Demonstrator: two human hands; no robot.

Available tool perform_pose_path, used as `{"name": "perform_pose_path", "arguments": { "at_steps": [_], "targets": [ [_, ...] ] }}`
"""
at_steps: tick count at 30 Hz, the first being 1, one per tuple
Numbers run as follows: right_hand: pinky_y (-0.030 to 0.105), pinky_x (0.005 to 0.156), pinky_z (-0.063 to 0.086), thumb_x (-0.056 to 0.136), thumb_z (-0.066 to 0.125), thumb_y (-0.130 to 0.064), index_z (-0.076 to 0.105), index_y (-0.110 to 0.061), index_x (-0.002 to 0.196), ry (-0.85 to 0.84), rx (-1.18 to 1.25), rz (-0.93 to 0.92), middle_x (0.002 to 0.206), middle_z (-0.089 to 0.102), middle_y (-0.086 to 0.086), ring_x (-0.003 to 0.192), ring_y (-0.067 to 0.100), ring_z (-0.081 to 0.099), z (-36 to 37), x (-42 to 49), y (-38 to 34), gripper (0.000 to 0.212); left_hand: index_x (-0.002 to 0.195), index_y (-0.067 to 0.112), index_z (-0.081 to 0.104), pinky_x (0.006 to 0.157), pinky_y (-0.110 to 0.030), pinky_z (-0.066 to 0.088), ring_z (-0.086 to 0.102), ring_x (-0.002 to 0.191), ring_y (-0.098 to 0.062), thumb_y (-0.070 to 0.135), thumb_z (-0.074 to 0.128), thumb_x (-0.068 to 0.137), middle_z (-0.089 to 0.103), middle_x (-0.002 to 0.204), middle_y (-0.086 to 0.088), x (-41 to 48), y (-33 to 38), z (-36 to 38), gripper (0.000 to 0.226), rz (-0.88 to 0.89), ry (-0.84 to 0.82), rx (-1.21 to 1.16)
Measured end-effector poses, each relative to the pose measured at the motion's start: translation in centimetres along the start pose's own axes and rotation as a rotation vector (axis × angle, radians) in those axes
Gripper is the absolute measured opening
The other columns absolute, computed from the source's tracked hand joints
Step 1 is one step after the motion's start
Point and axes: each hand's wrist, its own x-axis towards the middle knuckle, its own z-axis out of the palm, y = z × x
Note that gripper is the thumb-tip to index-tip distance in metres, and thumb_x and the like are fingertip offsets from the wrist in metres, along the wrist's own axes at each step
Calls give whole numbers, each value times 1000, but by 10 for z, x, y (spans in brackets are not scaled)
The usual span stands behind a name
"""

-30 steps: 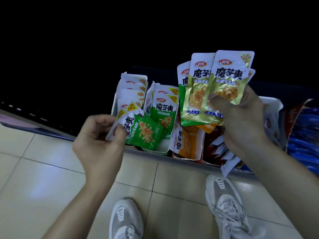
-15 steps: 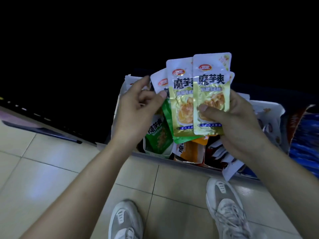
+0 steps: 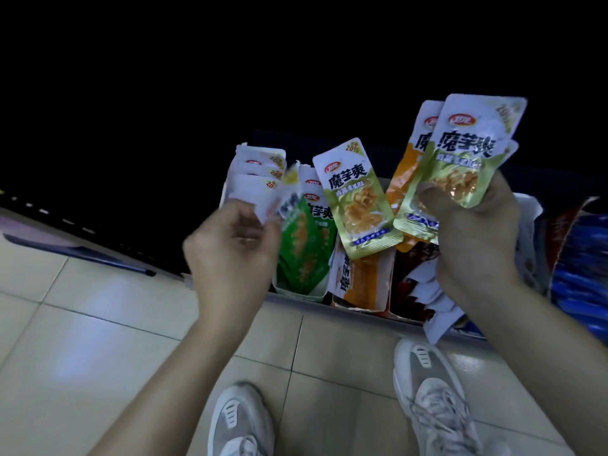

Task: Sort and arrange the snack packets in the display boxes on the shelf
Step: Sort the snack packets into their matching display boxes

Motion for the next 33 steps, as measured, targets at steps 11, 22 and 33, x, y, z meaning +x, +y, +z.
{"name": "perform_pose_path", "arguments": {
  "at_steps": [11, 22, 33],
  "targets": [
    [31, 89, 55, 91, 70, -9, 60, -14, 124, -147, -94, -4, 112, 70, -7, 104, 10, 67, 5, -2, 3, 35, 132, 27, 63, 82, -39, 38, 48, 104, -26, 57, 54, 91, 71, 107, 8, -4, 7, 33, 51, 323, -276, 375],
    [20, 79, 57, 84, 75, -3, 60, -22, 119, -293, -142, 33, 110, 72, -9, 99, 6, 70, 3, -2, 3, 42, 137, 38, 59, 104, -28, 19, 37, 122, 7, 33, 59, 96, 50, 112, 30, 2, 10, 38, 42, 265, -558, 17],
    [46, 87, 58, 84, 61, -3, 58, 1, 123, -522, 312, 390, 116, 70, 19, 105, 35, 69, -7, -1, -9, 40, 113, 30, 72, 77, -40, 57, 71, 88, -14, 37, 66, 96, 75, 93, 12, 7, 51, 31, 20, 58, -627, -237]
  ]
}}
